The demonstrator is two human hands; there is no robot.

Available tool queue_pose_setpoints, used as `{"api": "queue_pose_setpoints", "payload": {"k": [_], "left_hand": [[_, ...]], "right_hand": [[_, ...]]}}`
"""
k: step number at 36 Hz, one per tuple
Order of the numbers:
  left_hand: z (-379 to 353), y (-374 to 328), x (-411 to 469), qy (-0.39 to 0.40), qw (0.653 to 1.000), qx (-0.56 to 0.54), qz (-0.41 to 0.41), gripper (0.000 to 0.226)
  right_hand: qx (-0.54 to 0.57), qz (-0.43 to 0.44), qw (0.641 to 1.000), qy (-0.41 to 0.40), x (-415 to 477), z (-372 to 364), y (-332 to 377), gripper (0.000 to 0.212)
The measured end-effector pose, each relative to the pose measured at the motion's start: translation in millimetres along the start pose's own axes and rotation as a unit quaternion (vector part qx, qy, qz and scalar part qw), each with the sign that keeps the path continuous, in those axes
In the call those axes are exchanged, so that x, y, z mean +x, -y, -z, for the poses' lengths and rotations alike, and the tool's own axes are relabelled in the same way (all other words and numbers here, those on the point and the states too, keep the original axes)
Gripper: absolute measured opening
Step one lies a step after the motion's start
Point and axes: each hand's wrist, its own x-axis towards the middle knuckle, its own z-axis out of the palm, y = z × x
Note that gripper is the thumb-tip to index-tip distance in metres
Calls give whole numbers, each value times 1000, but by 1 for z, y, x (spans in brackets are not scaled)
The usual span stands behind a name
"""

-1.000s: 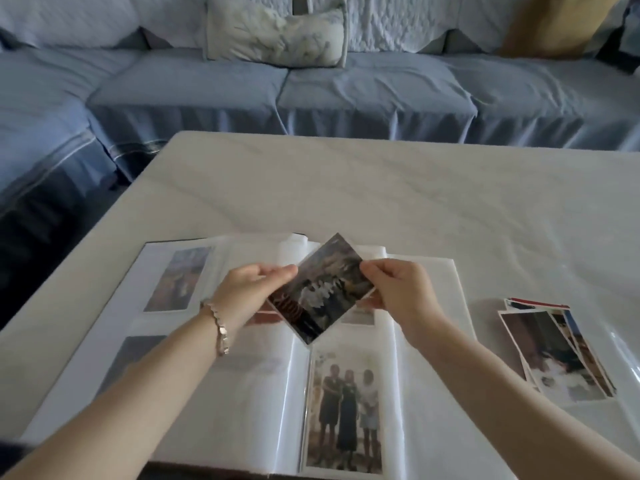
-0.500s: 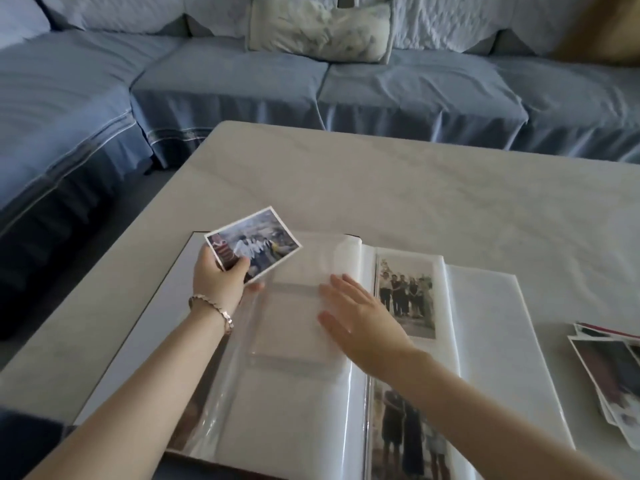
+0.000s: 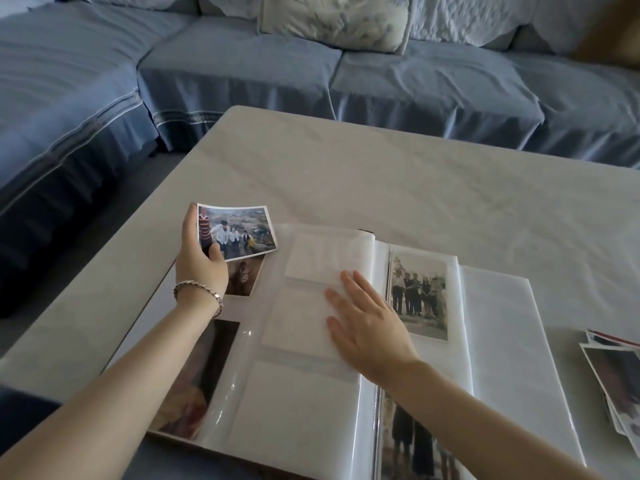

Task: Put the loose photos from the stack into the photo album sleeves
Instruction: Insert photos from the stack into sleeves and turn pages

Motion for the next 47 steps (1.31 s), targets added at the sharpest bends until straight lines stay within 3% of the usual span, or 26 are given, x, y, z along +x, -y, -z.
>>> {"api": "queue_pose_setpoints", "payload": {"k": [4,11,22,31,34,37,41,47], "left_hand": [[2,5,4,-9,1000,-16,13,66],[-3,15,6,107,994,-2,-17,61],[22,17,40,242,964,-52,95,50],[-23,-14,22,334,942,33,7,36],[-31,-26,16,328,941,86,4,17],[-30,-28,18,258,955,146,1,25],[-25,-24,18,189,975,89,77,26],[-23,-18,13,183,966,-44,176,15]], "right_hand": [[6,-6,1000,-2,0,1,3,47],[3,-7,1000,-29,1,0,5,42],[6,1,1000,-27,2,0,3,42],[4,17,999,-28,4,0,1,45],[3,19,1000,-24,4,-1,1,46],[-3,23,1000,-17,4,-2,0,48],[-9,17,999,-44,-2,-1,1,42],[-5,62,987,-148,-14,7,-2,21]]}}
